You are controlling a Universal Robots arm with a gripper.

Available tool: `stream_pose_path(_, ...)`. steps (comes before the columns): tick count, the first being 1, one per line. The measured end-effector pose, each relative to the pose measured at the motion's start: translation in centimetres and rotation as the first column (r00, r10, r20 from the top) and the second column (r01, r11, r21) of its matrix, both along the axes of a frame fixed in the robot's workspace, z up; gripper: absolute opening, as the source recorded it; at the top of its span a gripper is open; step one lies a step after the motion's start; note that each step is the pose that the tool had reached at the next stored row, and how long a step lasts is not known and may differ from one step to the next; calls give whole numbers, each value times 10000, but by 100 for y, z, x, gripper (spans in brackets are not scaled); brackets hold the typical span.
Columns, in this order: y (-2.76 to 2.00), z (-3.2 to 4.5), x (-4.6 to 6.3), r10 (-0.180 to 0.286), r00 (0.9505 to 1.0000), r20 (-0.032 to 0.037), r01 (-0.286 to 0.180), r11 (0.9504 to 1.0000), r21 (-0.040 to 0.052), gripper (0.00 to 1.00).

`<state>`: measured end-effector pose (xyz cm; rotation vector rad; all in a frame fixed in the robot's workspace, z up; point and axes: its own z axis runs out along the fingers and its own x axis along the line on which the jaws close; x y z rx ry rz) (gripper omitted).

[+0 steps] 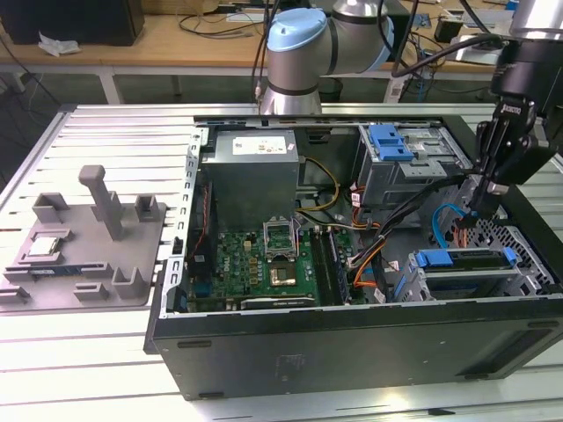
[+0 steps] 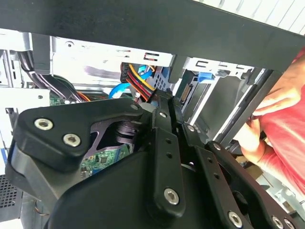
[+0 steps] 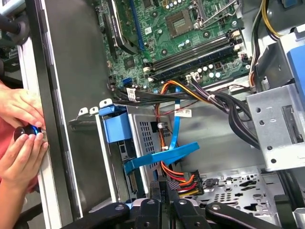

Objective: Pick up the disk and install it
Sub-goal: 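Insert the first disk wire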

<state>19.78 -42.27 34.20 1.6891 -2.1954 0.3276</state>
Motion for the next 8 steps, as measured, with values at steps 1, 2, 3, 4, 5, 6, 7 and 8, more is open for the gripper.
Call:
stream_pose_path(1,-25,7,-5,45,10000,11,-45,9999,94,16)
stream_pose_path(2,-44,14,-10,83,10000,20,-83,9998,167,16)
stream_pose_path(3,-62,22,-19,122,9999,31,-122,9996,238,16)
stream_pose_path(4,-80,28,-29,159,9999,43,-160,9994,307,16)
stream_pose_path(5,-91,30,-34,178,9998,49,-179,9993,336,16)
stream_pose_path(6,-102,32,-38,195,9998,53,-196,9992,357,16)
stream_pose_path(7,-123,34,-43,222,9997,61,-224,9990,396,16)
stream_pose_path(8,-149,37,-49,253,9997,70,-256,9987,444,16)
